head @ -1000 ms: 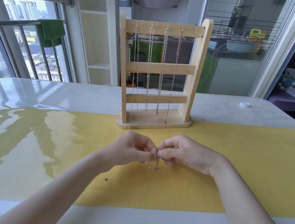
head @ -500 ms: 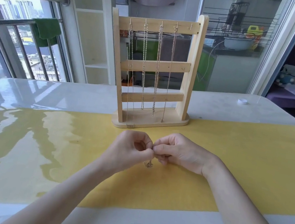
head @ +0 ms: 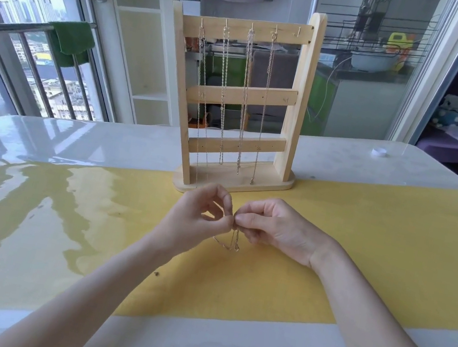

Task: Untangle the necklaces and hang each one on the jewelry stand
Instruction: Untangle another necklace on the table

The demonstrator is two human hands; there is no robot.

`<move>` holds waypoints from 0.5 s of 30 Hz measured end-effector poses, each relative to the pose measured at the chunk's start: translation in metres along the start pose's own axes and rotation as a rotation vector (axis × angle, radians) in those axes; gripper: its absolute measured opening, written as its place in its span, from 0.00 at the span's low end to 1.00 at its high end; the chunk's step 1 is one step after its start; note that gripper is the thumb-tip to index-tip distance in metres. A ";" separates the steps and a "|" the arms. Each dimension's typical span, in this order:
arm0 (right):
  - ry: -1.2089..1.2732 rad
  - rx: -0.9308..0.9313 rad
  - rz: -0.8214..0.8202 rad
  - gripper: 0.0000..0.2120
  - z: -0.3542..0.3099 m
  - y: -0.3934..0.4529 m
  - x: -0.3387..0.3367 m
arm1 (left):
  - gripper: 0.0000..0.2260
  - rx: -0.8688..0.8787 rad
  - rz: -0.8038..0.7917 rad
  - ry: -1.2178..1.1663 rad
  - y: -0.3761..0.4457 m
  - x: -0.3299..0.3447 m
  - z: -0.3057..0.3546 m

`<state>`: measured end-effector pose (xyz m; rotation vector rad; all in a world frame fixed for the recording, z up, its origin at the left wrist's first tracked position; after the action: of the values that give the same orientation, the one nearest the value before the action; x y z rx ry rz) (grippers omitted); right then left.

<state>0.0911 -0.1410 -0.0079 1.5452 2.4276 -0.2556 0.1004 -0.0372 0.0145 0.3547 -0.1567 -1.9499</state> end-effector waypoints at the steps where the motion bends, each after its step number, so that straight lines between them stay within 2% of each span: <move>1: -0.012 0.008 0.000 0.08 0.001 0.000 -0.001 | 0.11 0.015 -0.023 0.002 0.001 0.000 0.001; 7: -0.194 0.046 0.026 0.06 0.003 0.000 -0.005 | 0.16 0.066 -0.157 0.144 0.004 0.005 0.001; 15: -0.281 0.024 0.082 0.05 -0.001 0.002 -0.008 | 0.15 0.032 -0.152 0.192 0.002 0.007 -0.006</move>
<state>0.0960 -0.1468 -0.0040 1.5015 2.1480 -0.4546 0.1016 -0.0441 0.0082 0.5865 -0.0367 -2.0514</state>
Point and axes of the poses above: each hand's wrist, its own y-axis towards the middle knuckle, its own x-axis out of the palm, z = x × y, the point moved 9 cm from there along y, towards the middle knuckle, and after that the axes turned 9 degrees about -y, right-handed, at the moved point
